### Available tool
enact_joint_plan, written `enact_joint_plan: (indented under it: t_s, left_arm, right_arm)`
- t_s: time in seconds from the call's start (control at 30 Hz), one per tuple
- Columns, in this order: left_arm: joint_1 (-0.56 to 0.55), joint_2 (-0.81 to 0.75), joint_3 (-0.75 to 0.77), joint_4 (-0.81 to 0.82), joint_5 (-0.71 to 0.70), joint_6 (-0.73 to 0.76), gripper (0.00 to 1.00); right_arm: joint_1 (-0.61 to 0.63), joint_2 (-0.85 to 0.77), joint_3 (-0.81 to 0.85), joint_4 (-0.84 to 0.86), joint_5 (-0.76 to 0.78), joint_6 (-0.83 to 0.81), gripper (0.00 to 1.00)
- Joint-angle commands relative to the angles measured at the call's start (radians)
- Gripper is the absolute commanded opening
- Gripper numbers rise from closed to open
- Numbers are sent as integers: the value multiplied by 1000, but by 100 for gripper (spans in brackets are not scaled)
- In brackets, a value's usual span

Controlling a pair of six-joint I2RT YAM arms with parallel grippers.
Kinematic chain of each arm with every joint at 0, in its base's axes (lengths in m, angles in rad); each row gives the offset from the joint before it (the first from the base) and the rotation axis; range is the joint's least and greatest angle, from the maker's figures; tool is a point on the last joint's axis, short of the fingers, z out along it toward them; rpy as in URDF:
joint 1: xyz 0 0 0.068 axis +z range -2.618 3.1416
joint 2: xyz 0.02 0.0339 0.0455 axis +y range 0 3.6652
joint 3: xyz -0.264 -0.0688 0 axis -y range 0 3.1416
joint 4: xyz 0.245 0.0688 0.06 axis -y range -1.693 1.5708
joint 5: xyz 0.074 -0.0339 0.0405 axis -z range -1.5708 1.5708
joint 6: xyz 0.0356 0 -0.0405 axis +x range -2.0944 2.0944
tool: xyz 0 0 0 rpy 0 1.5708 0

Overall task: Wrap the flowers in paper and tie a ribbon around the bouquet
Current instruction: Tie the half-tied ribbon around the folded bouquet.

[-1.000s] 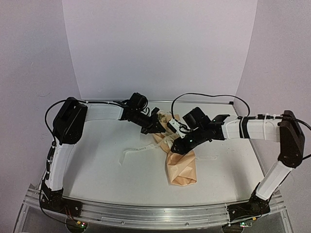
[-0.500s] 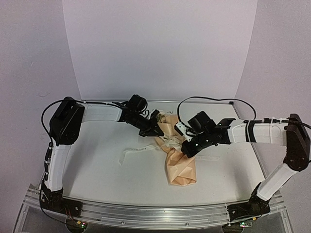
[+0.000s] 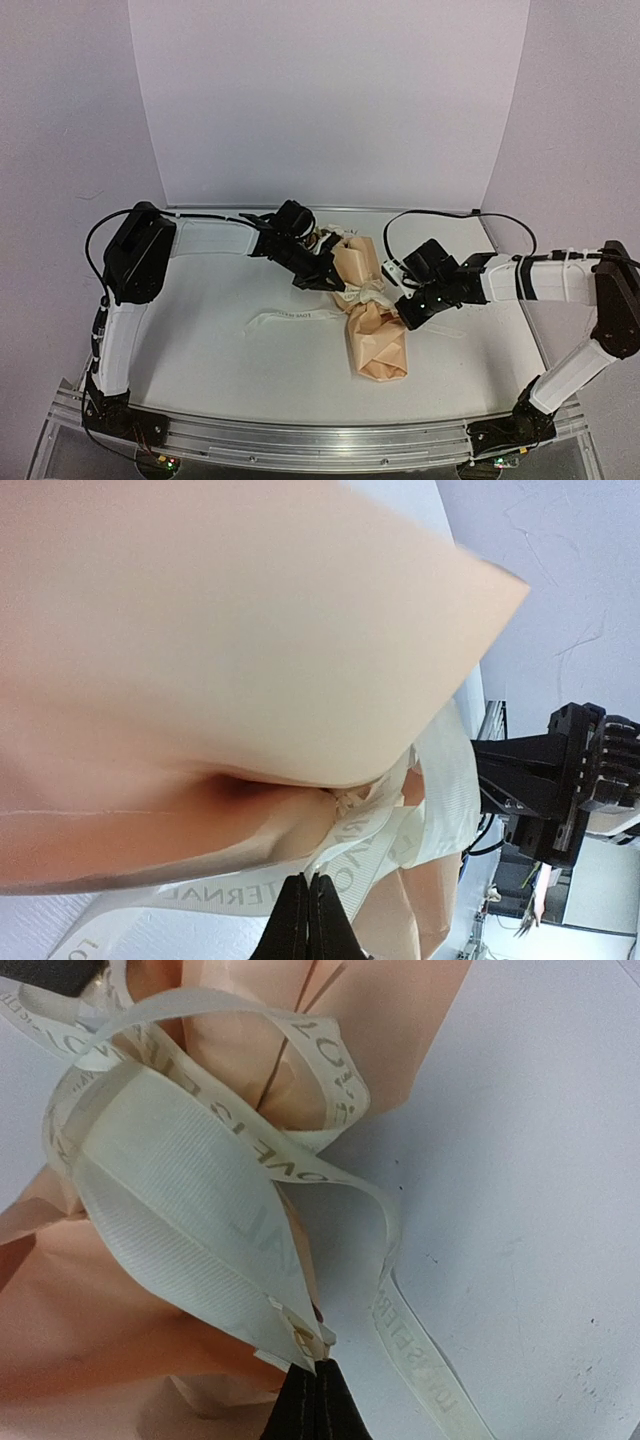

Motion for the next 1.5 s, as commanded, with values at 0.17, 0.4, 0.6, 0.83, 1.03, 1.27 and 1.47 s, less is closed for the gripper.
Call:
enact_joint_plan:
  t_s: [0.17,0.4,0.6,0.83,1.03,1.27,1.47]
  left_arm:
    - [-5,-38,19,-2,-34,19,0]
    - [-4,-33,32,-8,-37,21,0]
    - [-5,-25,43,-9,-25,24,0]
    - [-11,-7,67,-10,-15,25,0]
    - [-11,3,78,-11,-10,21,0]
    - [-11,10,82,-6,-2,15,0]
    - [6,-17,24,-4,-9,15,0]
  right_arm:
    - [-33,-41,-22,15,36,-42,0]
    - [-37,-75,18,-23,29,-70,0]
    - [-74,-74,-3,-36,2,-73,0]
    - [-74,-28,-10,-33,-68,-71,0]
    - [-75,8,-32,-9,-86,-84,0]
    - [-71,26,-59,35,-127,-40,0]
    - [21,50,-44,75,-122,99,0]
